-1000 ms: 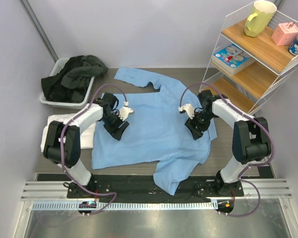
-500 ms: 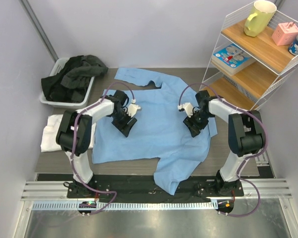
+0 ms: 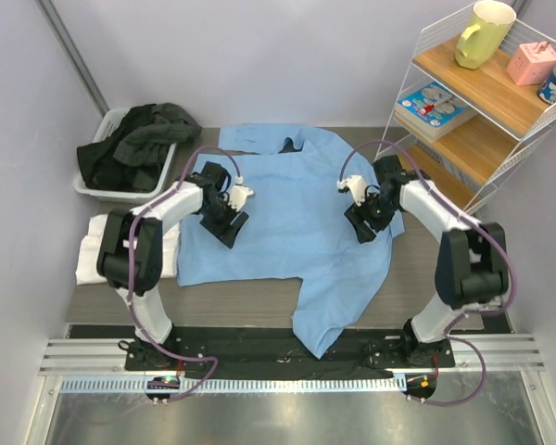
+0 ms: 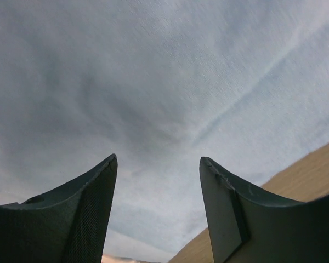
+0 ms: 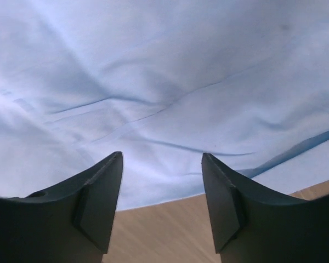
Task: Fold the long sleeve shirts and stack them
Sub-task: Flatten the shirt out
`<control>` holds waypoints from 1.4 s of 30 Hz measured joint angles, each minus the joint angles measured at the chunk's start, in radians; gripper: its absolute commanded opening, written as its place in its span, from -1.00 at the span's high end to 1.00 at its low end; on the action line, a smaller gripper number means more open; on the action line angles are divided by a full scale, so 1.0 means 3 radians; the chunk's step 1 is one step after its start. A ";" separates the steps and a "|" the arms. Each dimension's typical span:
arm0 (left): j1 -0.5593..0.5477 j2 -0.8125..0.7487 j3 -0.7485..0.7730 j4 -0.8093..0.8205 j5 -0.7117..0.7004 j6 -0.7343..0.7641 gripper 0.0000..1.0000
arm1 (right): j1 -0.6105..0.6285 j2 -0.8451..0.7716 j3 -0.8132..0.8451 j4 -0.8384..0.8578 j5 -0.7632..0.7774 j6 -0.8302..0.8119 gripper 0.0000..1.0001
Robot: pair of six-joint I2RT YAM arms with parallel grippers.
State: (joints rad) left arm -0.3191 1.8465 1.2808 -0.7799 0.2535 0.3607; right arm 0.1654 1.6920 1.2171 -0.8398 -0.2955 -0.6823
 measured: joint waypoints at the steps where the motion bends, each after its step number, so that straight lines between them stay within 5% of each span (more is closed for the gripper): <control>1: -0.0001 -0.0092 -0.0061 -0.0023 0.0001 0.0017 -0.25 | 0.0052 -0.0146 -0.0066 -0.0033 -0.0036 0.0000 -0.21; 8: -0.0004 -0.0432 -0.0430 -0.0025 -0.0006 0.0076 -0.25 | 0.0896 -0.0534 -0.0659 -0.0112 -0.0273 0.0100 -0.08; 15: -0.0004 -0.0418 -0.0590 -0.0018 -0.0075 0.0134 -0.24 | 0.1198 -0.0266 -0.1008 -0.0061 -0.0200 0.0102 -0.06; 28: -0.0006 -0.0741 -0.1109 0.0034 -0.0046 0.0367 -0.17 | 0.1996 -0.0703 -0.1386 -0.0495 -0.0045 -0.0312 -0.12; 34: -0.0067 -0.0877 -0.1250 -0.0285 0.0092 0.0476 -0.23 | 0.1902 -0.0736 -0.0828 -0.1002 -0.0099 -0.0472 -0.19; 42: -0.0037 -0.0738 -0.0937 -0.0398 0.0144 0.0479 -0.25 | 0.0815 -0.0117 -0.0235 -0.0781 -0.0067 -0.0581 -0.17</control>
State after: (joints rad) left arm -0.3302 1.6253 0.9997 -0.8993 0.2966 0.5045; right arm 0.4099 1.6569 1.1465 -1.0740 -0.3157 -0.8566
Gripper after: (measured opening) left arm 0.624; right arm 0.593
